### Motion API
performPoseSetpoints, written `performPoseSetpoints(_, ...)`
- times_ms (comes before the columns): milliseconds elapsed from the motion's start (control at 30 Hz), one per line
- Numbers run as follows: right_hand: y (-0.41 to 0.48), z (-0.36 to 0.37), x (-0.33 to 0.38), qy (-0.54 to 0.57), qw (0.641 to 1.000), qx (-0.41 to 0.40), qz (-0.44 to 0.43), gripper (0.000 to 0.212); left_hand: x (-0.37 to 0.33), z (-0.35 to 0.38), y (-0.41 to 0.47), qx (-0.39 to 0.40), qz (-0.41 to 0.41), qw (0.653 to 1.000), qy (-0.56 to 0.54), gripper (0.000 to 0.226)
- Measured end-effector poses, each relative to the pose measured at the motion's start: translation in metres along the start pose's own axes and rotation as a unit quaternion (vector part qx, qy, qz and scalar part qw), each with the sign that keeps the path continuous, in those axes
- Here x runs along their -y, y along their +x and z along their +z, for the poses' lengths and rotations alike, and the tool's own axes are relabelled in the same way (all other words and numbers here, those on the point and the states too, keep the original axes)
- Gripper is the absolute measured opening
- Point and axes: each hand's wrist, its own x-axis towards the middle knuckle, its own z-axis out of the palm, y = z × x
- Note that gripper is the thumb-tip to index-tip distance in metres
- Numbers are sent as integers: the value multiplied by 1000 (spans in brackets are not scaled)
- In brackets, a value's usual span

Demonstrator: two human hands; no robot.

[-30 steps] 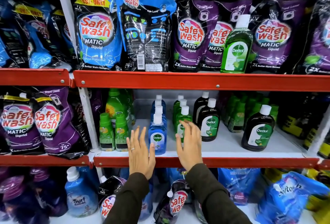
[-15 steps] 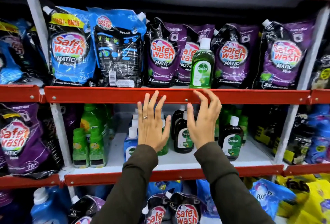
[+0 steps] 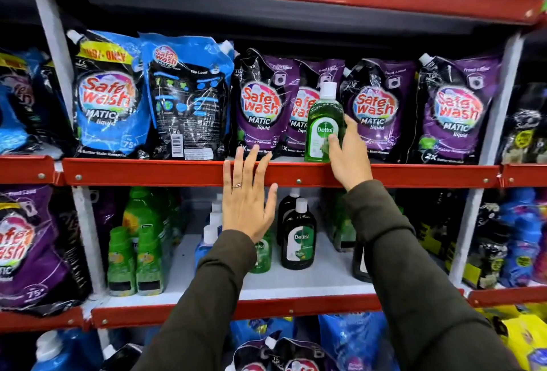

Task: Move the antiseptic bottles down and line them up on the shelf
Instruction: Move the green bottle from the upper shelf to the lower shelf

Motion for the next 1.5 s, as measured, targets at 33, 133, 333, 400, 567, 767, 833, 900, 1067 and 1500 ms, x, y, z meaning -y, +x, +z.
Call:
performPoseSetpoints(33, 1, -1, 1, 15, 1000, -2, 6, 49, 0, 0, 0, 3, -1, 1000, 0, 60)
performPoseSetpoints(133, 3, -2, 3, 70, 997, -11, 25, 44, 0, -1, 0, 4, 0, 1000, -2, 60)
performPoseSetpoints(333, 3, -4, 4, 143, 989, -34, 7, 45, 0, -1, 0, -2, -1, 1000, -1, 59)
performPoseSetpoints(400, 4, -6, 5, 159, 986, -42, 1, 46, 0, -1, 0, -3, 1, 1000, 0, 59)
performPoseSetpoints(567, -4, -14, 15, 192, 980, -42, -13, 45, -1, -3, 0, -1, -2, 1000, -1, 58)
performPoseSetpoints(767, -35, -21, 25, 221, 974, -42, -39, 44, -3, -8, -1, 7, -4, 1000, 3, 60)
performPoseSetpoints(833, -47, -21, 25, 227, 972, -38, -40, 43, -2, -9, -3, 3, 7, 1000, 1, 62)
performPoseSetpoints(900, -59, -18, 22, 231, 972, -27, -35, 43, 0, -10, -7, -8, 16, 1000, 4, 64)
performPoseSetpoints(1067, -96, 1, -1, 245, 969, 4, -15, 39, 5, -5, -36, -29, 16, 999, 0, 65)
performPoseSetpoints(1500, -184, 77, -77, 244, 963, 66, 91, 43, 12, 31, -157, 135, -71, 988, -31, 60)
